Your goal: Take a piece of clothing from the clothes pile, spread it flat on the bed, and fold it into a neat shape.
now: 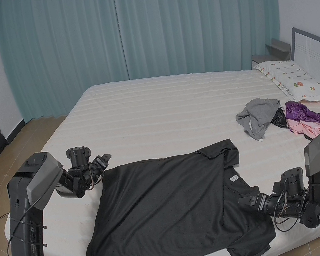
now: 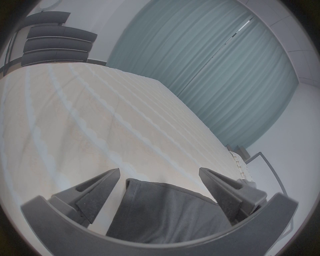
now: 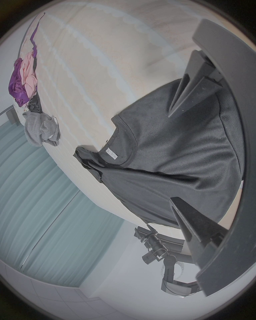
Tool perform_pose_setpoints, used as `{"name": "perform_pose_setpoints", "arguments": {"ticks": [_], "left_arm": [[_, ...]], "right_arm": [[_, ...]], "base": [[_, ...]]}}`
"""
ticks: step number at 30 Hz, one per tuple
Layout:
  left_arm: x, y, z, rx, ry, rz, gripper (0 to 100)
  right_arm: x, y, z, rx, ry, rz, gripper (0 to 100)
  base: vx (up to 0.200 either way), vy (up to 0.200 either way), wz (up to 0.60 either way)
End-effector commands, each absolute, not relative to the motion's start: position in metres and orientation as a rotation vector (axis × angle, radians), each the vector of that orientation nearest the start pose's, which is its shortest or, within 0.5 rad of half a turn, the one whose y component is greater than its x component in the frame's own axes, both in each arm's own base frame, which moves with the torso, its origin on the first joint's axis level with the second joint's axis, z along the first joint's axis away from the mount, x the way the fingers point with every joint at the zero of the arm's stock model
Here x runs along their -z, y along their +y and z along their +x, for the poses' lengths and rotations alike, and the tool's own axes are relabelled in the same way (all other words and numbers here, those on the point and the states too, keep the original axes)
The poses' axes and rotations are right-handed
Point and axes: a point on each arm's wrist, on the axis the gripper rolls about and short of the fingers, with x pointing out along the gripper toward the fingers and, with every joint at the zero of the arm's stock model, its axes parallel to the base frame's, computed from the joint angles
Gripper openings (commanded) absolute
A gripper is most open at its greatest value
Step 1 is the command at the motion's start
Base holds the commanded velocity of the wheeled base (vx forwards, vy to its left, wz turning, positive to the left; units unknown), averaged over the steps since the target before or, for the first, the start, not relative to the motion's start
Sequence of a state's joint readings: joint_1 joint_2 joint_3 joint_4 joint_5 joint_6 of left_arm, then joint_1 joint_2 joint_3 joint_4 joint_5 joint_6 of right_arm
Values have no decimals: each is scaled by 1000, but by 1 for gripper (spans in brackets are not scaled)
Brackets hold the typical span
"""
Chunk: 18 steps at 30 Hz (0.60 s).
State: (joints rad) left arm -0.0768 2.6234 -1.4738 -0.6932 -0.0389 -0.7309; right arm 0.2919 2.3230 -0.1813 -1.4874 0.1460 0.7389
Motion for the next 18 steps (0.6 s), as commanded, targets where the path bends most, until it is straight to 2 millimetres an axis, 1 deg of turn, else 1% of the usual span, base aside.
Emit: {"name": "perform_pose_setpoints", "arguments": {"ticks": [1, 8, 9, 15, 18], "left_arm": [[57, -48, 499, -64, 530, -693, 100], [65, -52, 503, -65, 528, -688, 100], [64, -52, 504, -67, 524, -687, 0], [59, -49, 509, -99, 481, -687, 0], [56, -44, 517, -145, 417, -685, 0]], "right_arm": [[34, 77, 243, -155, 790, 651, 100], [34, 78, 243, -151, 791, 659, 100], [34, 78, 243, -153, 791, 658, 100], [33, 78, 244, -153, 786, 659, 100], [33, 78, 244, -152, 782, 659, 100]], "base": [[0, 0, 0], [0, 0, 0], [0, 0, 0], [0, 0, 0], [0, 0, 0]]}}
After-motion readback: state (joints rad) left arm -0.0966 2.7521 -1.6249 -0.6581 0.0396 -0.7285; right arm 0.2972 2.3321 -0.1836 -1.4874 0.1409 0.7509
